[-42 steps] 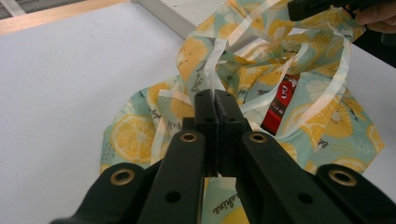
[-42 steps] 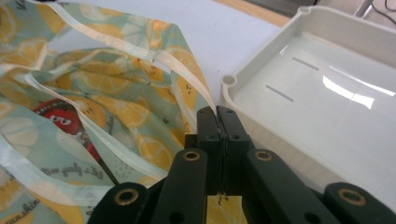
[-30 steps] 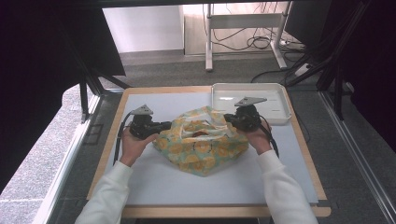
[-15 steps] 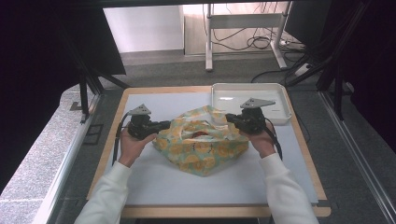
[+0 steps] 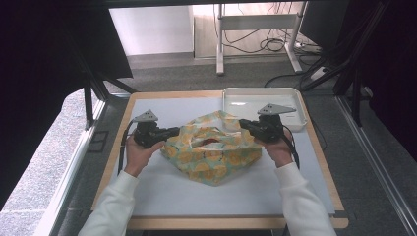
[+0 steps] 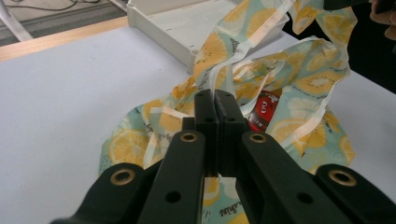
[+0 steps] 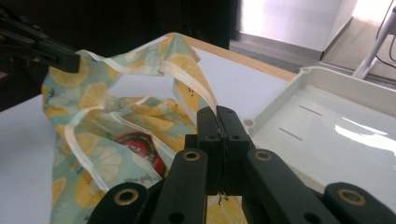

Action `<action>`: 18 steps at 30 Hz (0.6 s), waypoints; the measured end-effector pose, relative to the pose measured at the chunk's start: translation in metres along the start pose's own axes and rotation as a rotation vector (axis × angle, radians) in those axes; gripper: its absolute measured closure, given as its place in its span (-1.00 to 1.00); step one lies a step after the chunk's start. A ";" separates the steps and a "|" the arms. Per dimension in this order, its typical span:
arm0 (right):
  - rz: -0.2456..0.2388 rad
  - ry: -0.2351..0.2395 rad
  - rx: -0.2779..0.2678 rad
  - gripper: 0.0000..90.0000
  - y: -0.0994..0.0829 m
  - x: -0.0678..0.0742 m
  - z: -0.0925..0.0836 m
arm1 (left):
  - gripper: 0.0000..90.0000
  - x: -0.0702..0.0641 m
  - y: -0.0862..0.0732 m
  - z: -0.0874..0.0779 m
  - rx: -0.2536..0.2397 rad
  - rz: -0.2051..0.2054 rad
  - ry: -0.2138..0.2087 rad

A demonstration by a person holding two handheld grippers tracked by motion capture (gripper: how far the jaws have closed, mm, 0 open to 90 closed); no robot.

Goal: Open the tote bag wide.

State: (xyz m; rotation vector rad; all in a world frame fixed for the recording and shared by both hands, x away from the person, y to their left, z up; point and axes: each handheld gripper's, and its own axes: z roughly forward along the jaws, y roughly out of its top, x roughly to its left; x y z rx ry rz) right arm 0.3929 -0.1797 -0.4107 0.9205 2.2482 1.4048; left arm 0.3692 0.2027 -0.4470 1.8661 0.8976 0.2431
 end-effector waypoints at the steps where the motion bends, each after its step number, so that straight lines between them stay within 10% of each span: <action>1: -0.003 0.006 -0.007 0.96 0.001 0.002 -0.001 | 1.00 0.000 0.000 0.000 -0.002 0.001 0.000; 18: -0.003 0.024 -0.008 0.96 -0.006 0.010 -0.014 | 1.00 -0.009 -0.002 -0.008 -0.018 0.008 -0.013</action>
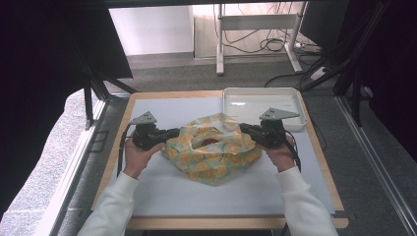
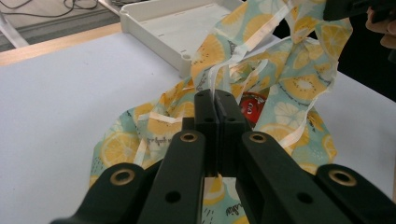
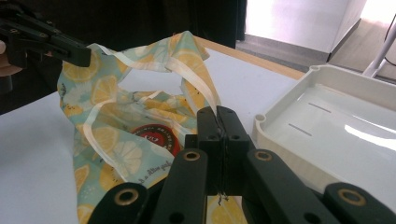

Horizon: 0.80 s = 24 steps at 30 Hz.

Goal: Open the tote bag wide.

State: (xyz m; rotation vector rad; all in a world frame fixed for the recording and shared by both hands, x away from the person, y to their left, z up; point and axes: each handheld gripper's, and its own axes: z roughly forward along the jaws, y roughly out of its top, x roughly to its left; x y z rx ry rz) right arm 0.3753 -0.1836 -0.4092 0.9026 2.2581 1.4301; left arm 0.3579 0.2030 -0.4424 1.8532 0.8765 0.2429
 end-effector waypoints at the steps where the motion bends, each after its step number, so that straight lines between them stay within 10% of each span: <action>1: -0.002 0.000 -0.002 0.96 0.000 0.001 -0.001 | 1.00 0.000 0.000 -0.002 -0.002 0.000 0.001; 24: 0.021 0.067 0.033 0.96 -0.021 0.010 -0.008 | 1.00 -0.014 -0.011 -0.020 -0.016 -0.002 -0.026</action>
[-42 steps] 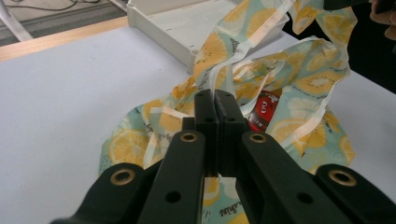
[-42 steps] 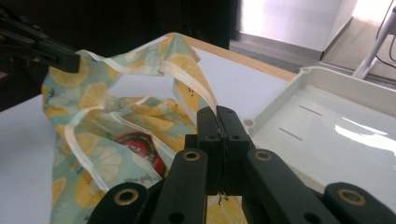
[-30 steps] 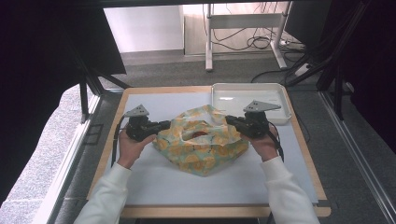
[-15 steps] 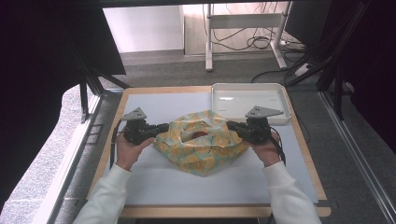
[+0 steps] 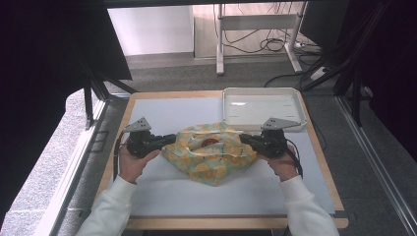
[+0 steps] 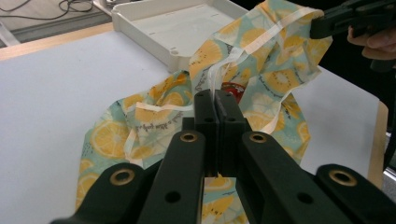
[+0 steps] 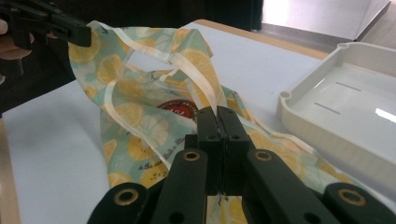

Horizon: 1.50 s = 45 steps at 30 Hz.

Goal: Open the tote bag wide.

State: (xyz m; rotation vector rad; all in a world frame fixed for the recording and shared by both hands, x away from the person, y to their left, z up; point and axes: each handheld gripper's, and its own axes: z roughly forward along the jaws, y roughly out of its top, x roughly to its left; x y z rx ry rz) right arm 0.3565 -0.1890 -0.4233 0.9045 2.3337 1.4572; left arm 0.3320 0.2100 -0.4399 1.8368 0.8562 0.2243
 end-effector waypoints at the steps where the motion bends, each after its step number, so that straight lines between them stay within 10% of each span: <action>1: 0.000 0.000 0.000 0.96 0.000 0.000 0.000 | 1.00 0.000 0.000 0.000 0.000 0.000 0.000; 45: 0.025 0.095 0.069 0.96 -0.038 0.017 -0.007 | 1.00 -0.024 -0.028 -0.014 0.023 0.031 -0.043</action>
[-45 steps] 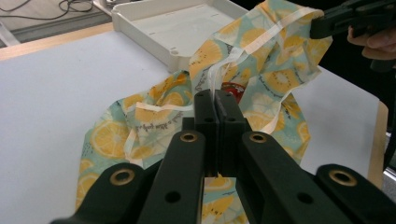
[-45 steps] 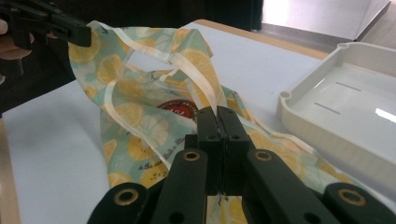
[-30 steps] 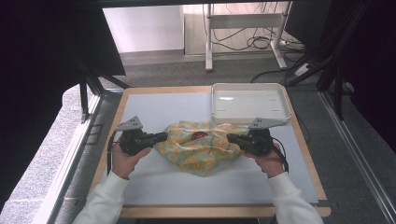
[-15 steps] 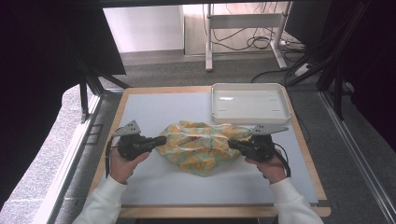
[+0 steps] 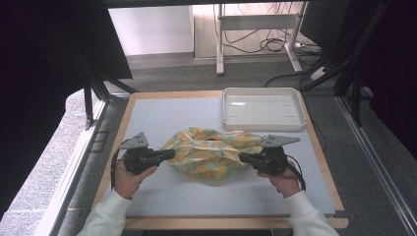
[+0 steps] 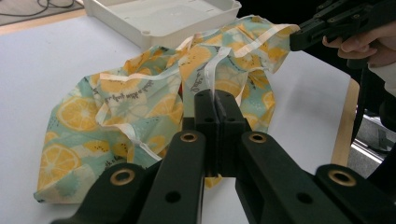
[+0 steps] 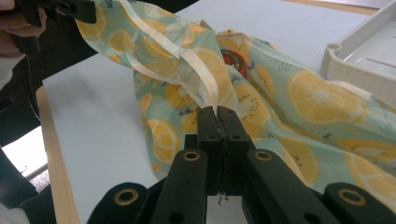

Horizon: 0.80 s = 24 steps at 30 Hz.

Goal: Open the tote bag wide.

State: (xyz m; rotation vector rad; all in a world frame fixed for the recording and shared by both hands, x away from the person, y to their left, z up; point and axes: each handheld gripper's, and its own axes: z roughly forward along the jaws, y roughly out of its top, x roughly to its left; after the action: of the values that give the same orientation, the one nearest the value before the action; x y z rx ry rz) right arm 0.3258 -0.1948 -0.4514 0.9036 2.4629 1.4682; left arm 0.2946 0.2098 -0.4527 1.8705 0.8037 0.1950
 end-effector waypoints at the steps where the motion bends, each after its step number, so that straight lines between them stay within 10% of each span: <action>1: 0.000 -0.001 0.006 0.96 -0.001 0.000 0.001 | 1.00 0.000 -0.001 0.000 0.001 -0.002 0.000; 24: 0.002 -0.010 0.044 0.96 -0.008 0.000 0.008 | 1.00 0.004 -0.010 0.009 0.034 -0.026 0.005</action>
State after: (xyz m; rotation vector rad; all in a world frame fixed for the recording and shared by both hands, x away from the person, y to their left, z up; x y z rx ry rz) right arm 0.3258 -0.1919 -0.4624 0.9185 2.4976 1.4120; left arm 0.2975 0.2071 -0.4660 1.8905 0.8396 0.1710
